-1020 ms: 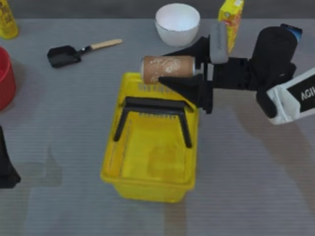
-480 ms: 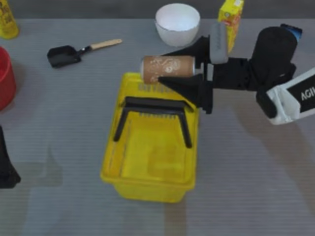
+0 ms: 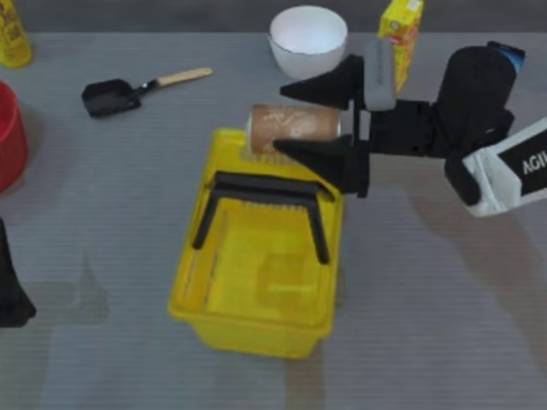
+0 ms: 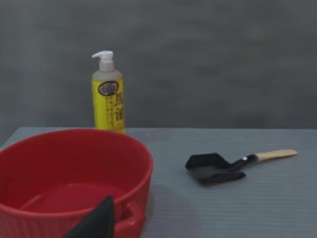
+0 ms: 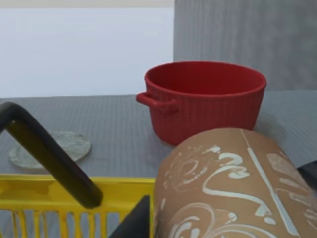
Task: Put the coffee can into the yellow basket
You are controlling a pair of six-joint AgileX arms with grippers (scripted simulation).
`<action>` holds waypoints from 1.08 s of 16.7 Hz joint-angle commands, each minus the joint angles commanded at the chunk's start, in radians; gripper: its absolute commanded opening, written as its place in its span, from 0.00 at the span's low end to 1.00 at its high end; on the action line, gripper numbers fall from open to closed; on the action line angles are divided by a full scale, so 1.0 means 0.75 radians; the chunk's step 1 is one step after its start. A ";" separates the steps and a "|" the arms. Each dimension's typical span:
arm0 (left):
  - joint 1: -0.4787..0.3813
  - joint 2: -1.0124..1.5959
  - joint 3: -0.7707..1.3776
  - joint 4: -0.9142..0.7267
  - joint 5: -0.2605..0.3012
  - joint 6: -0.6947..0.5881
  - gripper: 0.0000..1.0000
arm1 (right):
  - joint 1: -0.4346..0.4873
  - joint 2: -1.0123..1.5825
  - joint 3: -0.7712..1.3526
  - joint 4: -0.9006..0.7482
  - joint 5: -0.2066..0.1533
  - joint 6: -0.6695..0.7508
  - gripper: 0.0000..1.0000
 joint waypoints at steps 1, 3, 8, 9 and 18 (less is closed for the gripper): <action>0.000 0.000 0.000 0.000 0.000 0.000 1.00 | 0.000 0.000 0.000 0.000 0.000 0.000 1.00; 0.000 0.000 0.000 0.000 0.000 0.000 1.00 | 0.000 0.000 0.000 0.000 0.000 0.000 1.00; -0.013 0.035 0.029 -0.031 0.003 0.017 1.00 | -0.009 -0.042 -0.022 -0.029 0.021 -0.005 1.00; -0.026 0.070 0.058 -0.061 0.007 0.033 1.00 | -0.012 -0.071 -0.047 -0.049 0.036 -0.007 1.00; -0.293 0.821 0.696 -0.660 0.055 0.382 1.00 | -0.115 -0.739 -0.536 -0.463 0.392 -0.033 1.00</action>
